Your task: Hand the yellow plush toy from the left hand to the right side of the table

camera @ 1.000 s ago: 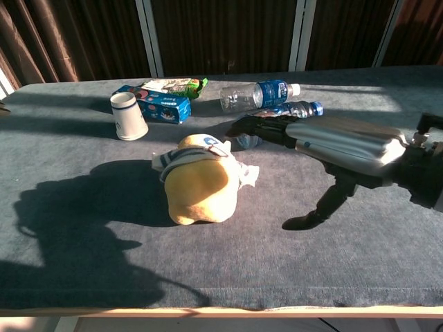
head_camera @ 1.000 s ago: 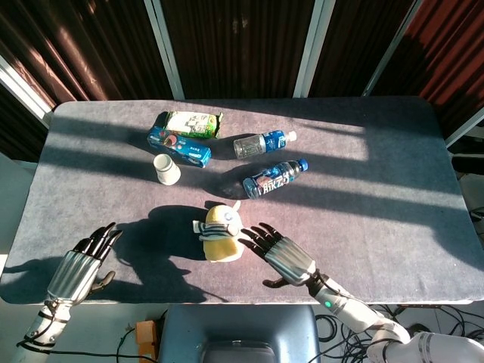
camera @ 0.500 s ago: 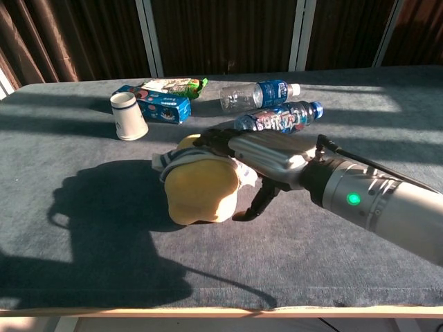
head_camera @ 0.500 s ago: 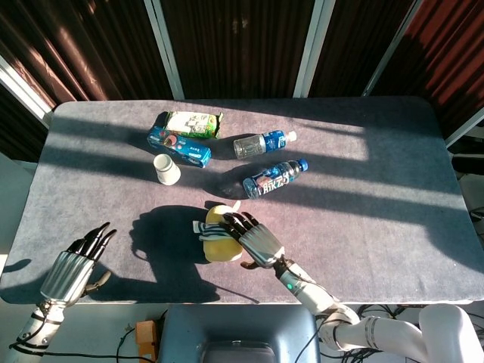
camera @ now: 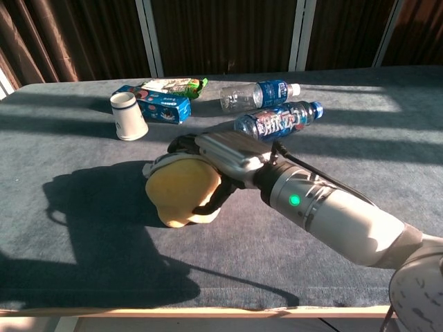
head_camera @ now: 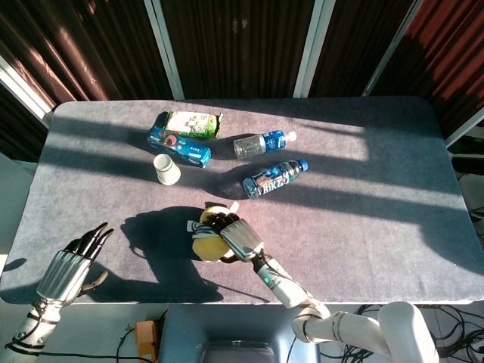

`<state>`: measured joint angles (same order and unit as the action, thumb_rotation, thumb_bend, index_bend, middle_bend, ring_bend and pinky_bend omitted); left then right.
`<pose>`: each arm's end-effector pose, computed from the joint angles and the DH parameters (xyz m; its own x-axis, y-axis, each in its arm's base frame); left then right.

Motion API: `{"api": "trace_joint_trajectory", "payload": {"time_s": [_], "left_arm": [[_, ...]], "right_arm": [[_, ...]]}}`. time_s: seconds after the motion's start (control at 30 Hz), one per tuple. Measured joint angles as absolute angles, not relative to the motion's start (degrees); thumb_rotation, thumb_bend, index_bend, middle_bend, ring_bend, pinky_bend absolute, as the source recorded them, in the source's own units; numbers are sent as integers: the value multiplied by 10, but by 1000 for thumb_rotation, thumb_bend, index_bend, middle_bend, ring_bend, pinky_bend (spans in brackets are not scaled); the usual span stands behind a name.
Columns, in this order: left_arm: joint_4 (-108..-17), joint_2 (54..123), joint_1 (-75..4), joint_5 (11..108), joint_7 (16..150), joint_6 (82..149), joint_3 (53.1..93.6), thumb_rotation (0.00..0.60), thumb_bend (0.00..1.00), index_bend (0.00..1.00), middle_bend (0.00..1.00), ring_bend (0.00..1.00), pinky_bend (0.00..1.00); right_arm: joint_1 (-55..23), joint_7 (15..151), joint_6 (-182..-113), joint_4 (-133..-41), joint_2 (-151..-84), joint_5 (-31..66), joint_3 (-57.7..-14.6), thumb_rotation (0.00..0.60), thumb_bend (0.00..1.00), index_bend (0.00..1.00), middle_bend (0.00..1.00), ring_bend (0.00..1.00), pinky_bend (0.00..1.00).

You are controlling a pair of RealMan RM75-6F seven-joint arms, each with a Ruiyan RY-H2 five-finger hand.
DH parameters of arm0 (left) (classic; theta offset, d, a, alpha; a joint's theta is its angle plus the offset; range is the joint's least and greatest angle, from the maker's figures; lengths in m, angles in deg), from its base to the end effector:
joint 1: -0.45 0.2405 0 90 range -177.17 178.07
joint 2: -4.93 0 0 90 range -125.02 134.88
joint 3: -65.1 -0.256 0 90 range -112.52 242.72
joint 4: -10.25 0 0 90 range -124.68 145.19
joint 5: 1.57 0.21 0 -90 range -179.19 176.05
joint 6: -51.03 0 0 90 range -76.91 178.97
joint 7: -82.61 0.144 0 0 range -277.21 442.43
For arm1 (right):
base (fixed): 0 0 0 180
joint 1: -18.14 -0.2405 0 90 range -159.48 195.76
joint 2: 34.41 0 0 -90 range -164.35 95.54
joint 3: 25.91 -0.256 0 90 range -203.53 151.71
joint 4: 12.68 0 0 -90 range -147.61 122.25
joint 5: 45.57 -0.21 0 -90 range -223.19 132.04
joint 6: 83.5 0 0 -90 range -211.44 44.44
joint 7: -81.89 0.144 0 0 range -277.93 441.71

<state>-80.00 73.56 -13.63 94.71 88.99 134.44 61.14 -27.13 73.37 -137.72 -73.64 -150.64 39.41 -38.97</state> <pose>-0.2688 0.1975 0.1082 0.4941 0.0505 0.8679 0.8258 -0.3395 -0.4504 -0.0681 -0.3108 -0.1365 0.3623 -0.2394 0.9008 -0.7833 -0.6019 0.1550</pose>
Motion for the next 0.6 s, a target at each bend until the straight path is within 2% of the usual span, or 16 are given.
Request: {"api": "trace_joint_trajectory", "payload": {"time_s": [0.1,0.2,0.27,0.4,0.6], "left_arm": [[-799,734,-135,952,885,1346,612,600,273,4,44,160,352],[-797,734,-134,956,883,1347,612,600,272,8,48,165,353],[-797,734,-133,956,884,1347,612,600,271,11,49,167,353],[-797,735,-131,958,886,1347,613,600,270,25,52,167,352],[-801,738,-131,960,901,1341,613,600,270,33,54,168,353]], "right_arm": [[-276,746,-1400,-692,-1532,405,-384,600,10,474,418,491,652],[-278,764,-1426,-642,-1556,419,-376,600,117,695,532,650,796],[-280,779,-1446,-606,-1571,429,-370,600,156,768,577,701,845],[-279,796,-1484,-549,-1593,441,-363,600,158,803,614,760,914],[-272,839,-1562,-531,-1592,459,-360,600,158,811,633,804,971]]}}
